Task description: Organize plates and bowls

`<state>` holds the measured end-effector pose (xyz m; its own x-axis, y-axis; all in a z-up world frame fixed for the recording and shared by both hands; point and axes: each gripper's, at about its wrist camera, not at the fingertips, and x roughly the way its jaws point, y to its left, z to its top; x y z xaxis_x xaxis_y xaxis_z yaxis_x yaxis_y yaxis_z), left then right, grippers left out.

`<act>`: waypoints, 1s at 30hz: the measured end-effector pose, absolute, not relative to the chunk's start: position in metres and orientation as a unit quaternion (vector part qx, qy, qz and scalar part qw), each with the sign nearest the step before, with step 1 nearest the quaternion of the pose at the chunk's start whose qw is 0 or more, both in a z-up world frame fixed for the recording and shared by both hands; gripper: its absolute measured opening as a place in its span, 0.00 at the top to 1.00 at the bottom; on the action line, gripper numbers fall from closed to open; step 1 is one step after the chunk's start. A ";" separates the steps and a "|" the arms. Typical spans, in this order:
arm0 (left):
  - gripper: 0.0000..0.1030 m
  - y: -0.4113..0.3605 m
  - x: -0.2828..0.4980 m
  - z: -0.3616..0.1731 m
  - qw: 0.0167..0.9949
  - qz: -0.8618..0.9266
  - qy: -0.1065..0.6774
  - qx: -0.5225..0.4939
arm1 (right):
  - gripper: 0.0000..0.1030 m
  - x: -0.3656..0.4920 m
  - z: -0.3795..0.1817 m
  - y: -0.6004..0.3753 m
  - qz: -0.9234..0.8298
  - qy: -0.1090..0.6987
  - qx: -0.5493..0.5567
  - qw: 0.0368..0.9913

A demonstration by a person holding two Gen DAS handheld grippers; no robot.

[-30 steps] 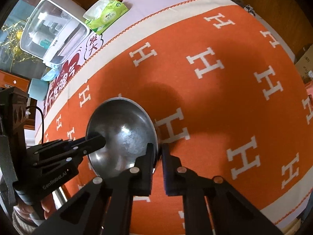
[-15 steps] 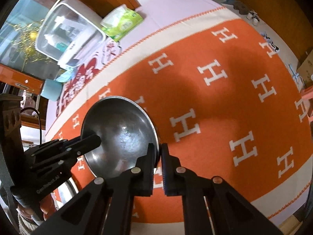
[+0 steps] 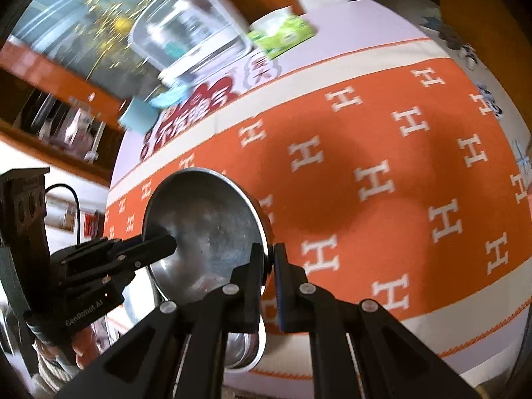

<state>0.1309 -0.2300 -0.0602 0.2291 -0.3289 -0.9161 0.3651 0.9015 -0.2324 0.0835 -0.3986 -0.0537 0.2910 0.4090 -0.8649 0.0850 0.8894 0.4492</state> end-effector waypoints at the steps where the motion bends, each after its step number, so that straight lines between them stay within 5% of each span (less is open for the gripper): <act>1: 0.90 -0.223 0.124 -0.060 0.785 -0.217 0.580 0.013 | 0.93 0.078 -0.053 -0.389 0.113 0.589 0.202 0.774; 13: 0.90 -0.159 0.043 -0.103 0.772 -0.163 0.614 -0.034 | 0.93 0.029 -0.077 -0.325 0.170 0.628 0.143 0.746; 30: 0.90 -0.159 0.028 -0.139 0.763 -0.144 0.630 -0.023 | 0.93 0.018 -0.103 -0.307 0.155 0.653 0.099 0.734</act>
<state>0.0283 -0.1593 -0.1390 0.1642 -0.2478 -0.9548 0.1909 0.9576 -0.2157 0.0184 -0.3066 -0.1031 0.0977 0.3571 -0.9289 -0.0988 0.9323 0.3480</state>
